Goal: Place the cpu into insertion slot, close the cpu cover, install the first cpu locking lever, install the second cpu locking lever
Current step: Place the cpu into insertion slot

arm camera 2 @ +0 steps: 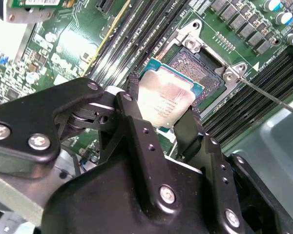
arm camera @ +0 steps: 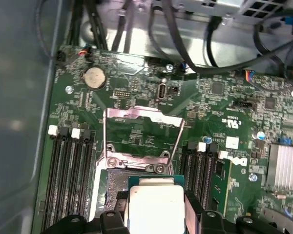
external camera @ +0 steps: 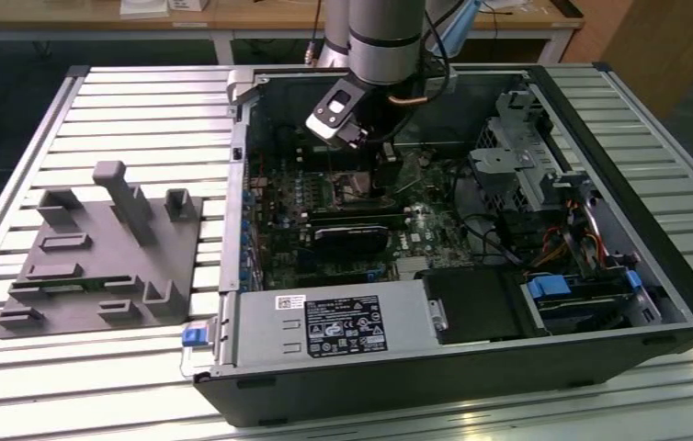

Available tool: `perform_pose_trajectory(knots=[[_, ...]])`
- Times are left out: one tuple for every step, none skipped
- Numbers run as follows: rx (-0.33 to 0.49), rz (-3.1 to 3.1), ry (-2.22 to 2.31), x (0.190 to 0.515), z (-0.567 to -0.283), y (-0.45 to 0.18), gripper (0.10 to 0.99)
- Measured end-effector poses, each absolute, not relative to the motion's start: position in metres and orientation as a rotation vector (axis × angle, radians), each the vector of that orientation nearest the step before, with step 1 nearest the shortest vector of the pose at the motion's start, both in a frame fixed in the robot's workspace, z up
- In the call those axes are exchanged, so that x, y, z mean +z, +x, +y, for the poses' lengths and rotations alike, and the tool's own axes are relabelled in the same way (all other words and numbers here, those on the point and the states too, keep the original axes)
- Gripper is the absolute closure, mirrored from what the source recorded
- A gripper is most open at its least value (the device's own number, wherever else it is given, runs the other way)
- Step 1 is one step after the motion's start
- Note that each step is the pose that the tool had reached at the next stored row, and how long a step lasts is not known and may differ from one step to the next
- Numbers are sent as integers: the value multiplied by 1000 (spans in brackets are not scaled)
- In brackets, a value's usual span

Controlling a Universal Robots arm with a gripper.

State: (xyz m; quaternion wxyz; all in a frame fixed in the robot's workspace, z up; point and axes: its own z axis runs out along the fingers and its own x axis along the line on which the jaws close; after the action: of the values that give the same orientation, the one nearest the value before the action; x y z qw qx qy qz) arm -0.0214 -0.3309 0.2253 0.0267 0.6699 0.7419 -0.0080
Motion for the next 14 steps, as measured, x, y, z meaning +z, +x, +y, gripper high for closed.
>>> perform_pose_trajectory(knots=[[-25, 2283, 2079, 225, -331, -21, 549], [-25, 2277, 2086, 225, -331, -21, 549], [-25, 2274, 2089, 225, -331, -21, 549], [-25, 2273, 2091, 225, -331, -21, 549], [-26, 2271, 2092, 225, -331, -22, 549], [-26, 2269, 2095, 225, -331, -22, 549], [-26, 2266, 2098, 225, -330, -22, 549], [-26, 2264, 2101, 225, -329, -22, 549], [-26, 2261, 2104, 225, -329, -22, 549], [-26, 2258, 2107, 225, -327, -22, 549], [-26, 2254, 2111, 225, -326, -22, 549], [-26, 2250, 2116, 225, -326, -22, 549], [-26, 2241, 2125, 225, -325, -22, 549], [-27, 2229, 2138, 224, -325, -22, 549]])
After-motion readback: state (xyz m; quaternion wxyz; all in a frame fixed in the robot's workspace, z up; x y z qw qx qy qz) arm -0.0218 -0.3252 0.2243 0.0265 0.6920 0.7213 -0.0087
